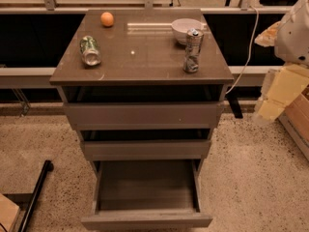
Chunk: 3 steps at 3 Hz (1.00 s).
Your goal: Place green can into bottom drawer
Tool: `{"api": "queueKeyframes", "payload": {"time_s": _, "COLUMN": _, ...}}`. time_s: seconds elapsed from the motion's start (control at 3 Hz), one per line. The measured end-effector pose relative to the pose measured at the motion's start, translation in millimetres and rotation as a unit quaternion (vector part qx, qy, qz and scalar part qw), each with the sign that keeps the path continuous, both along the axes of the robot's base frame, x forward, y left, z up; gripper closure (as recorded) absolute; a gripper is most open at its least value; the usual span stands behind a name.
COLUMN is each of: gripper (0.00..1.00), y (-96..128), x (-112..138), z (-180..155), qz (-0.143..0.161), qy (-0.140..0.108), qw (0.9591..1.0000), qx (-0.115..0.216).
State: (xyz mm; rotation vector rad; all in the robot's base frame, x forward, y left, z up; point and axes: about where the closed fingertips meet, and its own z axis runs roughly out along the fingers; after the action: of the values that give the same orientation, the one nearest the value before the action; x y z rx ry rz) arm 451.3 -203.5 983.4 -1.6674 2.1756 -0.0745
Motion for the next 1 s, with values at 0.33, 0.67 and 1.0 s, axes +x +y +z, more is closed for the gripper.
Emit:
{"api": "queueKeyframes", "payload": {"time_s": 0.33, "gripper": 0.0, "y": 26.3, "x": 21.5, "z": 2.8, "qz": 0.009, "qy": -0.029, "qw": 0.9992, "qx": 0.026}}
{"api": "queueKeyframes", "payload": {"time_s": 0.67, "gripper": 0.0, "y": 54.7, "x": 48.5, "z": -0.2, "qz": 0.026, "qy": -0.048, "qw": 0.9978, "qx": 0.039}}
{"api": "queueKeyframes", "payload": {"time_s": 1.0, "gripper": 0.0, "y": 102.2, "x": 115.7, "z": -5.7, "qz": 0.061, "qy": -0.067, "qw": 0.9949, "qx": 0.044}}
